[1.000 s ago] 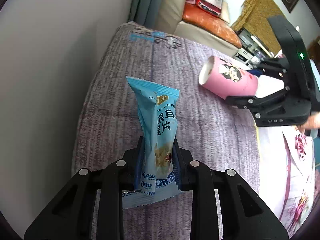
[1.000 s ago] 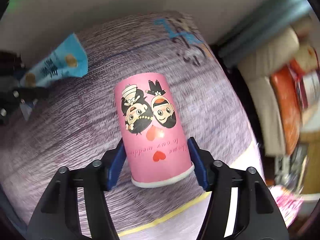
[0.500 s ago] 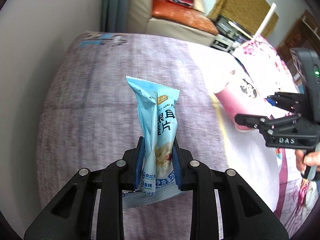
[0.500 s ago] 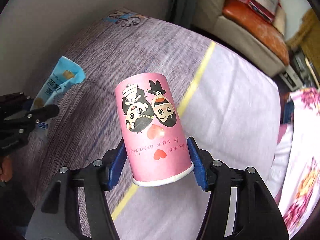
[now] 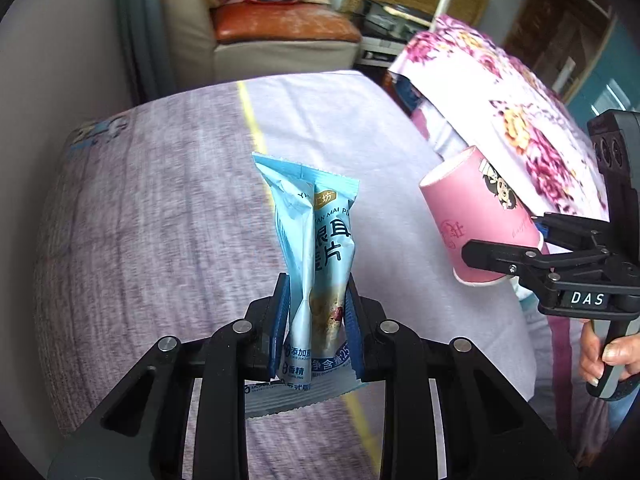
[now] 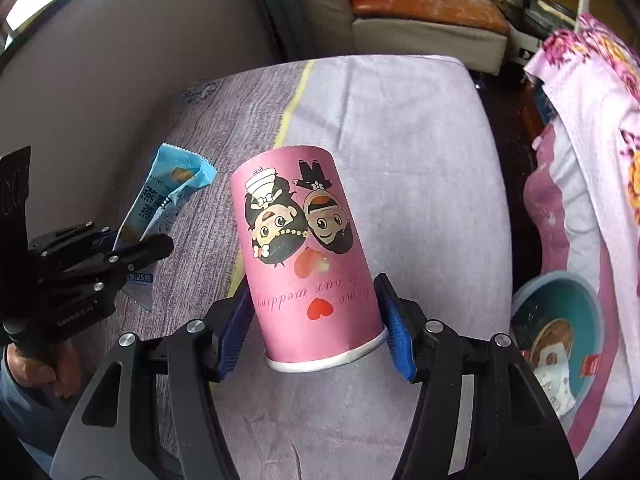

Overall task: Collect trash
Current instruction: 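Carry the blue packet and pink cup over the wastebasket with both tools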

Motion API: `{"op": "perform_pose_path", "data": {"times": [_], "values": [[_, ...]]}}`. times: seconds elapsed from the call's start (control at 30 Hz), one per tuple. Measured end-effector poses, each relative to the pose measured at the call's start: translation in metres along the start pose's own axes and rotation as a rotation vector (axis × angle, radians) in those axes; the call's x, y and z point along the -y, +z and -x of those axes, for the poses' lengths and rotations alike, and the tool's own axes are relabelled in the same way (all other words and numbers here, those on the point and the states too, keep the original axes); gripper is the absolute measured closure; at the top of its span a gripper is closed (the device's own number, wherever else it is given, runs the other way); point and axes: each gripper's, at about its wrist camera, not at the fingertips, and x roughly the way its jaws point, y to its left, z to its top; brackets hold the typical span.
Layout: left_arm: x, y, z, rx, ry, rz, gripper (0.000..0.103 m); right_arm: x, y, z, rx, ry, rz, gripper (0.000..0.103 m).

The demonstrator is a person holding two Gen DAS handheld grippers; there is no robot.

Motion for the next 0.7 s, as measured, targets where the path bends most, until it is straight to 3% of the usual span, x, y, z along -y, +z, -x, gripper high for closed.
{"op": "perform_pose_path", "data": {"times": [0.27,0.4,0.7], "values": [[0.098,0.015,-0.028,-0.022,-0.078,-0.123,0.076,0.087,-0.043,0.052,0.116,-0.048,-0.208,0.046],[0.147,0.017,-0.046,-0.042,-0.135,-0.166,0.076,0.137,-0.074,0.085,0.167,-0.115,-0.302,0.046],[0.242,0.014,-0.088,-0.104,-0.194,-0.237,0.076,0.213,-0.121,0.118,0.209,-0.186,-0.414,0.045]]}}
